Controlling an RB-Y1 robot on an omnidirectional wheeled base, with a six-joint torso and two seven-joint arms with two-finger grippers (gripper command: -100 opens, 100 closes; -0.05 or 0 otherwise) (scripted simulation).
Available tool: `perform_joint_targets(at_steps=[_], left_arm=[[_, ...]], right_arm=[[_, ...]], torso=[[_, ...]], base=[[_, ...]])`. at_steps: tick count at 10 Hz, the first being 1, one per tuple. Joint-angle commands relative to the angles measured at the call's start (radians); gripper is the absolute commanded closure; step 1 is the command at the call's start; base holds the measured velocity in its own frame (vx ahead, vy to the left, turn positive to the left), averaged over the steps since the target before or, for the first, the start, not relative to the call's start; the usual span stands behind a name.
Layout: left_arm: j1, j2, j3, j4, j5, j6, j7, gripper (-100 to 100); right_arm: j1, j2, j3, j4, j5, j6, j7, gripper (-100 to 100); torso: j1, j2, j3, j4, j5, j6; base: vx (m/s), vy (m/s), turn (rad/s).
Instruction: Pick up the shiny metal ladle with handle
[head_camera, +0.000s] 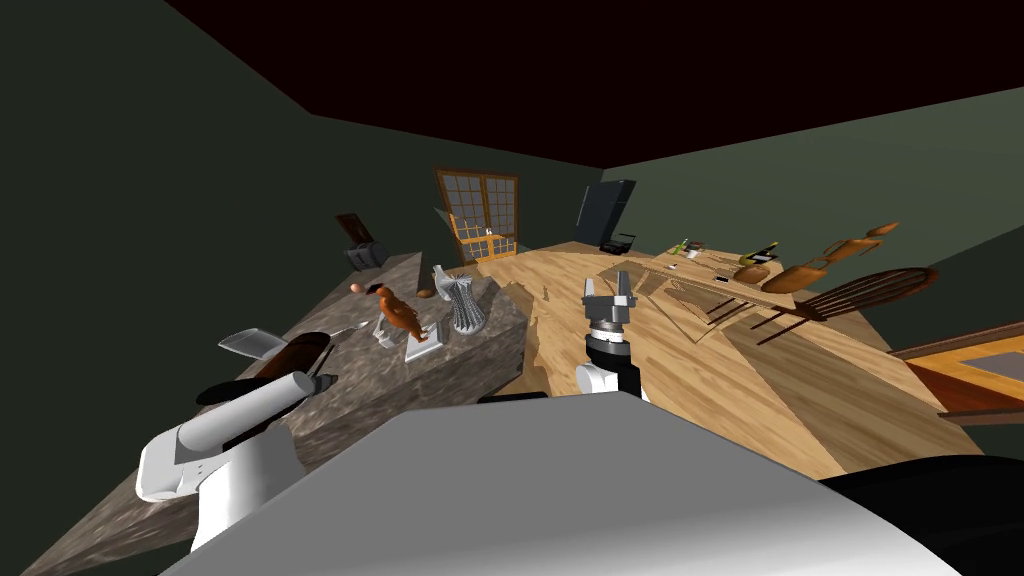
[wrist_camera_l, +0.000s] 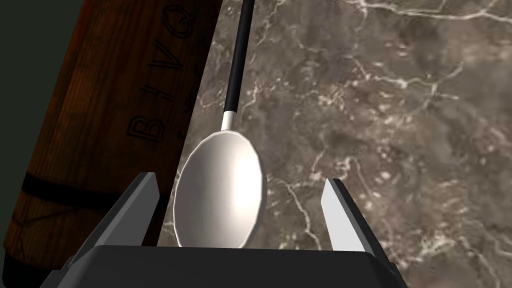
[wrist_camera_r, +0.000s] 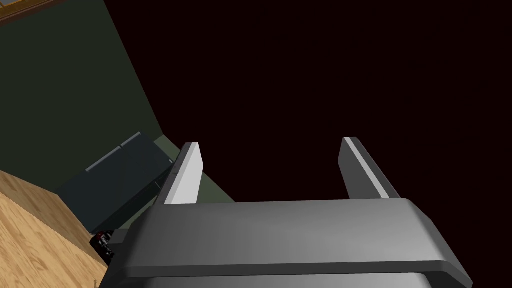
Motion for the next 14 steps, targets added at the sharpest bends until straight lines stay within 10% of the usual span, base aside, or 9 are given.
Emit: perform_joint_targets(at_steps=[1,2,3,4,7,8,12,13,14], left_arm=[[0.007,-0.003,0.009,0.018,0.004,0.029,0.015,-100],[0.005,0.003,0.008,0.013,0.007,0.017,0.007,-100],[0.006,0.003,0.009,0.014,0.008,0.021,0.008,0],[0.006,-0.006,0.005,0.035,0.006,-0.007,0.002,-100],[0.007,-0.011,0.004,0.044,0.005,-0.02,-0.002,-100],[0.007,-0.012,0.003,0.045,0.005,-0.023,-0.003,100],[0.007,-0.011,0.002,0.045,0.005,-0.02,-0.006,100],[0.007,-0.012,0.001,0.046,0.005,-0.02,-0.006,0],[0.006,-0.001,0.007,0.022,0.007,0.009,0.006,100]], right_arm=[[0.0,0.0,0.0,0.0,0.0,0.0,0.0,0],[0.0,0.0,0.0,0.0,0.0,0.0,0.0,0],[0.0,0.0,0.0,0.0,0.0,0.0,0.0,0],[0.0,0.0,0.0,0.0,0.0,0.0,0.0,0],[0.0,0.0,0.0,0.0,0.0,0.0,0.0,0],[0.0,0.0,0.0,0.0,0.0,0.0,0.0,0],[0.0,0.0,0.0,0.0,0.0,0.0,0.0,0],[0.0,0.0,0.0,0.0,0.0,0.0,0.0,0],[0.0,0.0,0.0,0.0,0.0,0.0,0.0,0]], torso=[[0.0,0.0,0.0,0.0,0.0,0.0],[0.0,0.0,0.0,0.0,0.0,0.0],[0.0,0.0,0.0,0.0,0.0,0.0],[0.001,0.0,0.0,0.0,0.0,0.0],[0.001,0.0,0.0,0.0,0.0,0.0],[0.001,0.0,0.0,0.0,0.0,0.0],[0.002,0.001,0.001,0.001,0.001,-0.001],[0.002,0.001,0.001,0.001,0.001,-0.001],[0.002,0.002,0.001,0.001,0.001,-0.002]], base=[[0.008,-0.009,0.027],[0.0,0.0,0.0],[0.0,0.0,0.0],[0.005,-0.005,0.016],[0.002,-0.003,0.009],[0.0,0.0,0.0],[0.0,0.0,0.0],[0.0,0.0,0.0],[0.0,0.0,0.0]])
